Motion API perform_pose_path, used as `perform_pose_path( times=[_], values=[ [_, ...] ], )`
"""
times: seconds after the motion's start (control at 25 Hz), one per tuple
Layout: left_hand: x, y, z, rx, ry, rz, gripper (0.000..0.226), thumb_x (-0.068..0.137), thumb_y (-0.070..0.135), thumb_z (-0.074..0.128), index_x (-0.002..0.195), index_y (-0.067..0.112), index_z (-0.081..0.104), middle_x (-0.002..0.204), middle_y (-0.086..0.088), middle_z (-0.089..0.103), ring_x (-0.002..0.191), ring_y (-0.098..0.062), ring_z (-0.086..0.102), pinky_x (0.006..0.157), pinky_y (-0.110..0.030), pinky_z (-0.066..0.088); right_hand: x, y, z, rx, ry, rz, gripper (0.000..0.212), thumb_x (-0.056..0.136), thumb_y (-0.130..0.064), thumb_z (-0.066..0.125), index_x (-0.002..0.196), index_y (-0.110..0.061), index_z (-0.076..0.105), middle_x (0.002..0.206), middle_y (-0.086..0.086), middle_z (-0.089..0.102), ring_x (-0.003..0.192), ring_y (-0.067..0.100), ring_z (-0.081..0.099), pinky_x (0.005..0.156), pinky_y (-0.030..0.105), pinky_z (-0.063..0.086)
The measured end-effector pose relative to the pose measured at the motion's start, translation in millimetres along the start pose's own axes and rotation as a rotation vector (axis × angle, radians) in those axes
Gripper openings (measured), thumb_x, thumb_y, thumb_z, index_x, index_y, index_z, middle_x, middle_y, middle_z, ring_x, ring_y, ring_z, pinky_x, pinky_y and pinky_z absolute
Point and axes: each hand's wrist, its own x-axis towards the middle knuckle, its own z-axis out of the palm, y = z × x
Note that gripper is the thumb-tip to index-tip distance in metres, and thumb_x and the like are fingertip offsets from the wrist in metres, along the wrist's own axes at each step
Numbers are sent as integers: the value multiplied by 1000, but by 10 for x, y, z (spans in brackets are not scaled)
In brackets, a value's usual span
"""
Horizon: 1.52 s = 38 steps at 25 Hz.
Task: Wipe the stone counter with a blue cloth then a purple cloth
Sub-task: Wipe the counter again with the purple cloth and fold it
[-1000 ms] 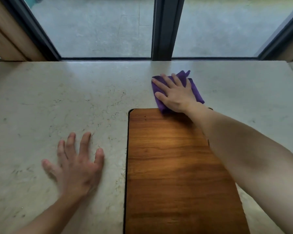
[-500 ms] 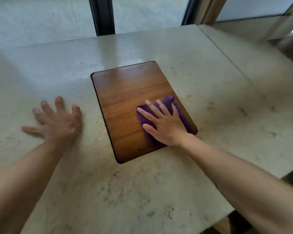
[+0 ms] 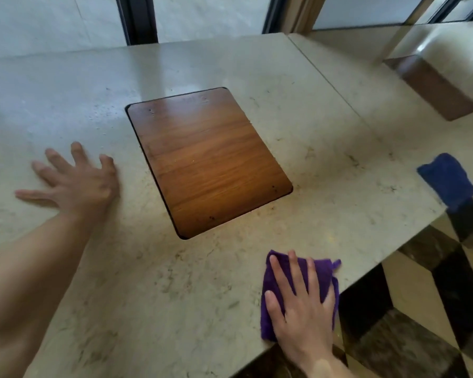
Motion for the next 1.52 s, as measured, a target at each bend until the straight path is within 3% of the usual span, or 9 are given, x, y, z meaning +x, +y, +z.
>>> perform_pose_path(
  times=[0.12,0.32,0.64,0.76,0.96,1.08,1.16,1.28,1.52],
  values=[
    [15,21,-1,29,-6,-9,72,85,63,11,149,30,19,164,-11,10,150,-41,4,101,-82,-5,-159,-425,129,-35,-3,-15,63,100,-59,14,158,-36,19,167,0,18,149,36,26,111,69,16],
    [30,9,1,17,-32,-10,71,88,62,12,152,33,14,165,-8,7,150,-39,1,102,-81,-7,164,-845,89,-38,25,-128,63,97,-52,28,158,-35,24,165,3,24,147,40,30,106,77,20],
    [41,11,34,13,-8,-22,65,90,60,17,151,37,19,164,-8,10,150,-36,4,105,-80,-3,1521,-1760,-53,27,65,-138,59,101,-52,16,158,-39,9,168,3,15,151,41,13,107,79,13],
    [47,18,30,7,-12,-41,64,91,60,17,152,39,16,165,-6,8,151,-34,1,106,-79,-2,2187,-2095,-190,21,121,-199,59,102,-51,20,159,-35,18,167,6,19,150,43,17,108,79,10],
    [59,38,50,38,-28,-85,64,92,61,12,153,42,6,165,-2,-1,151,-30,-6,109,-76,-5,3447,-2784,-422,43,53,-221,59,102,-53,11,157,-41,-7,168,-1,-11,153,38,-11,110,77,-5],
    [67,42,70,54,-49,-99,67,90,62,7,153,44,-1,165,0,-8,151,-28,-12,110,-75,-6,4143,-3161,-576,45,54,-222,60,102,-54,10,157,-40,-7,169,0,-11,152,39,-12,109,77,-7],
    [69,44,107,60,-29,-95,67,90,62,11,154,44,4,166,-2,-4,152,-28,-8,109,-76,-3,4590,-3425,-676,27,49,-250,60,102,-54,11,158,-38,-5,169,1,-8,152,40,-10,109,78,-8],
    [95,20,149,79,13,-78,66,90,59,28,153,38,27,164,-6,19,151,-33,14,106,-80,10,5286,-3828,-842,17,25,-351,59,102,-54,11,158,-39,-1,169,0,-4,153,38,-7,110,77,-6],
    [140,-4,181,110,23,-51,67,88,58,35,152,38,31,163,-7,25,150,-35,20,105,-81,12,5825,-4265,-1028,-66,-94,-793,55,102,-56,14,155,-50,4,169,-11,-1,154,28,-4,115,71,-4]
  ],
)
